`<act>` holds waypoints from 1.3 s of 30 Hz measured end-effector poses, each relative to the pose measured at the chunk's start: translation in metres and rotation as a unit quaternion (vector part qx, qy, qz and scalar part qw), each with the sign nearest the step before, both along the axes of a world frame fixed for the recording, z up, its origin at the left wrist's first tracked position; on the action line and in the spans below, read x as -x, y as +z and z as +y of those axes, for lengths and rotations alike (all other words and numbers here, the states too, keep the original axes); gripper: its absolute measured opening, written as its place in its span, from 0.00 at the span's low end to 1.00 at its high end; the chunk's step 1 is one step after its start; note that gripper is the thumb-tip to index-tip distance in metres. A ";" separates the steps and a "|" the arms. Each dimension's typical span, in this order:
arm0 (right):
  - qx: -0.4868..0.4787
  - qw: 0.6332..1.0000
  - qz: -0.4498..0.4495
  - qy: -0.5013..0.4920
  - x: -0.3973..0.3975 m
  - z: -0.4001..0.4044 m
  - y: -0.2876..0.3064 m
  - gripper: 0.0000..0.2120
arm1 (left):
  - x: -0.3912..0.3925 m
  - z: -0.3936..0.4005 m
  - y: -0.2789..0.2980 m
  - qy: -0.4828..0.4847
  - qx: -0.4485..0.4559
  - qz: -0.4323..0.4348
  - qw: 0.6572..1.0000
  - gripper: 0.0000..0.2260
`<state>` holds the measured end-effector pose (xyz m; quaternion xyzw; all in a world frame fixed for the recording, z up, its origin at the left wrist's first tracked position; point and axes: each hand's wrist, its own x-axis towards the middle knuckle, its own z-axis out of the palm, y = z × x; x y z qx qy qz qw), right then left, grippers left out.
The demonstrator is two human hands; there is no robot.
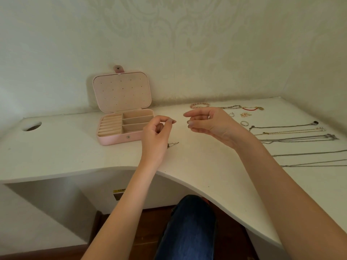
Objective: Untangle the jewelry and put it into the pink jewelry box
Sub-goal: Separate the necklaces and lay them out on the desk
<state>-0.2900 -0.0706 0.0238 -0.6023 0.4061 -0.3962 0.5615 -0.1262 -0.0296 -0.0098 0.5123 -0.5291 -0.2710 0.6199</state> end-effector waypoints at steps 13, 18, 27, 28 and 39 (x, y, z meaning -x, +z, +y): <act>0.012 0.998 0.041 0.035 -0.009 0.007 -0.006 0.11 | -0.002 -0.003 -0.002 -0.001 -0.024 0.044 0.999 0.06; -0.045 0.997 -0.053 0.026 -0.006 0.003 -0.005 0.05 | 0.000 0.000 0.001 -0.015 -0.011 0.033 0.999 0.06; -0.076 0.989 -0.127 -0.020 -0.005 0.002 0.000 0.08 | 0.001 -0.001 -0.003 -0.028 -0.037 -0.003 0.999 0.06; -0.065 0.990 -0.120 -0.028 -0.006 0.002 0.000 0.09 | 0.001 -0.001 -0.003 -0.028 -0.035 -0.011 0.999 0.05; -0.083 0.994 -0.063 0.023 -0.013 0.003 -0.006 0.16 | 0.003 0.006 0.003 -0.039 -0.005 -0.026 0.999 0.04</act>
